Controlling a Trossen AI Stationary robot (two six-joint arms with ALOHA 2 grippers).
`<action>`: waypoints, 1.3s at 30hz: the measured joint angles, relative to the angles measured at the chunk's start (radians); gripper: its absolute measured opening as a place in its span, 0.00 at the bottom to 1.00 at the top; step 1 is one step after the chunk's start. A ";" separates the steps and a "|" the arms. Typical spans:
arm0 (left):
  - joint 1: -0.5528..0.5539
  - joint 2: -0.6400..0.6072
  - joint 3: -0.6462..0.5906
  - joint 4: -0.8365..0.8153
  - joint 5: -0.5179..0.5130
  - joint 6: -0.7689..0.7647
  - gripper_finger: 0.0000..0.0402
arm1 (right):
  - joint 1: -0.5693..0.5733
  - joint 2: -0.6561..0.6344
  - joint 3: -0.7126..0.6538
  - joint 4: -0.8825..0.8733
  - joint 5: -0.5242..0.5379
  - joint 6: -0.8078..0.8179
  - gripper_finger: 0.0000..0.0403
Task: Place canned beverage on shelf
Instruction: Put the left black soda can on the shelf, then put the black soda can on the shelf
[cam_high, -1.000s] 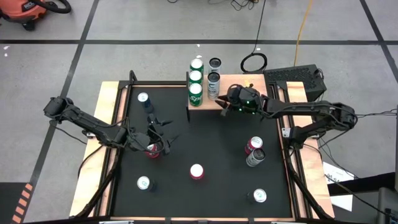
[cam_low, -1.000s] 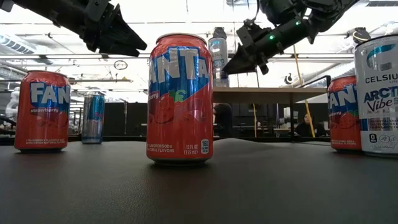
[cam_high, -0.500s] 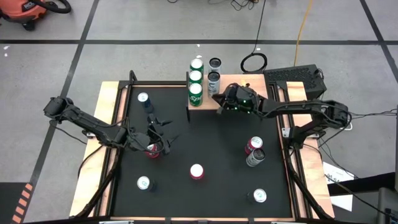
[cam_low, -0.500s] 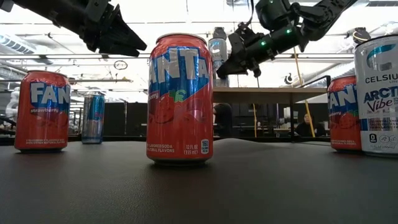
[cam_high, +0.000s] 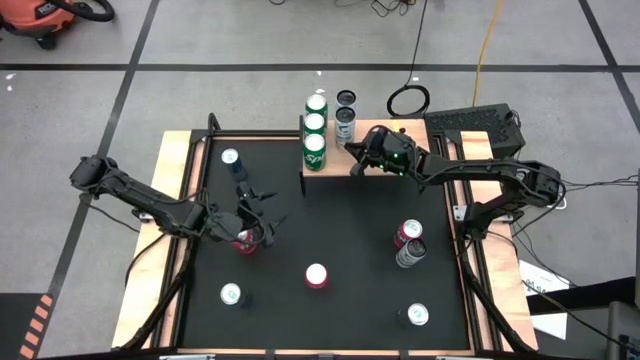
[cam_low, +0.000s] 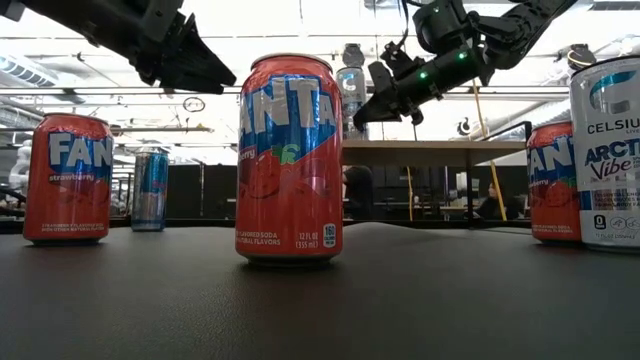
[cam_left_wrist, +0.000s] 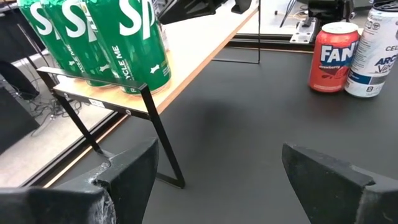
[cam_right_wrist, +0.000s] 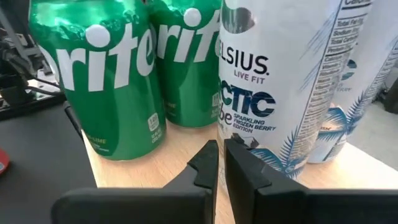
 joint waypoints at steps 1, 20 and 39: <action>0.001 0.000 0.000 0.000 0.000 0.000 0.85 | 0.000 0.000 0.000 0.000 0.000 -0.008 0.04; -0.005 -0.190 0.113 -0.478 -0.177 -0.088 0.85 | 0.155 -0.086 0.000 -0.069 -0.003 -0.012 0.04; 0.020 -0.091 0.064 -0.449 -0.073 -0.347 0.85 | 0.430 -0.342 0.000 -0.686 -0.027 0.137 0.58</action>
